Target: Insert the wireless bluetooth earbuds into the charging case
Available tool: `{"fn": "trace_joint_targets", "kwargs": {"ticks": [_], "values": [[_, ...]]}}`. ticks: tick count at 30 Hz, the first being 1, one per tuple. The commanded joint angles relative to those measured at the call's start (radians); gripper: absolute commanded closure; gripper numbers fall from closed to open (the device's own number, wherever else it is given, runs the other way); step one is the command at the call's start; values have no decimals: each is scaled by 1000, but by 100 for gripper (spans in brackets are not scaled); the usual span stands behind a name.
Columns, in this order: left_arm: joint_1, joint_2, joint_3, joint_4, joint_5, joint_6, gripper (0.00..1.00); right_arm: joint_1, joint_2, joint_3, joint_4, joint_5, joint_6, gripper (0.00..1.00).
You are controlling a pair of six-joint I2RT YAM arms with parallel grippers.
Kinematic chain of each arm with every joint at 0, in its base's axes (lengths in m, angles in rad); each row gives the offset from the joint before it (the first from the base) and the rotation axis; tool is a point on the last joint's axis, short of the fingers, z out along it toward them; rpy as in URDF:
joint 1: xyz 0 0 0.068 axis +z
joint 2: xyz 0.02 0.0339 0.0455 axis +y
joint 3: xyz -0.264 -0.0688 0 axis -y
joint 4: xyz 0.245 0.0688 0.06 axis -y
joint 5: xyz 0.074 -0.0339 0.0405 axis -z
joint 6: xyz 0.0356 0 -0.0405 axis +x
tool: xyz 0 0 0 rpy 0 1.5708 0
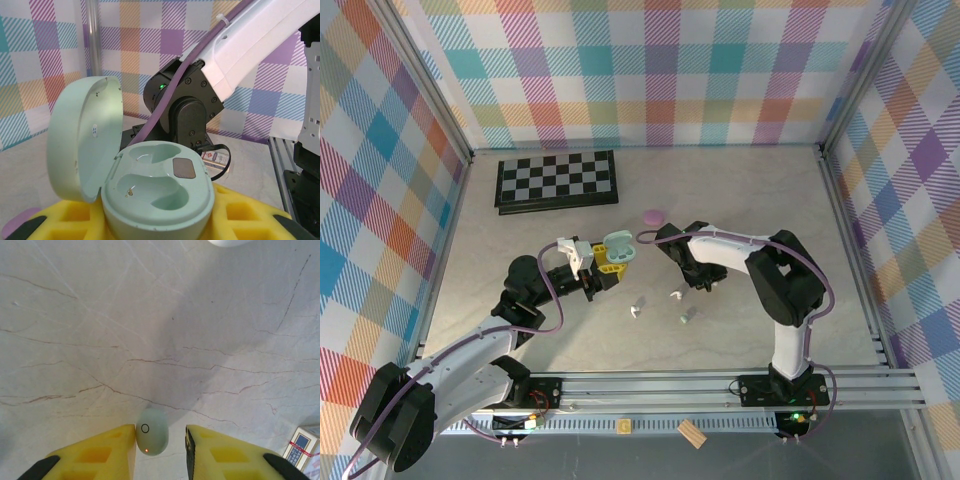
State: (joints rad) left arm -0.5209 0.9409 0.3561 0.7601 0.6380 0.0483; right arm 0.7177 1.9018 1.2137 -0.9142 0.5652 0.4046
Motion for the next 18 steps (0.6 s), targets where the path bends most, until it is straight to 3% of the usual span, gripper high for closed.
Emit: {"fn": "trace_joint_targets", "kwargs": {"ticks": [1, 18], "values": [[10, -22, 5, 9, 18, 4, 67, 6, 27, 29, -40, 20, 13, 69], [11, -28, 3, 4, 15, 11, 67, 5, 61, 57, -59, 40, 1, 75]]}}
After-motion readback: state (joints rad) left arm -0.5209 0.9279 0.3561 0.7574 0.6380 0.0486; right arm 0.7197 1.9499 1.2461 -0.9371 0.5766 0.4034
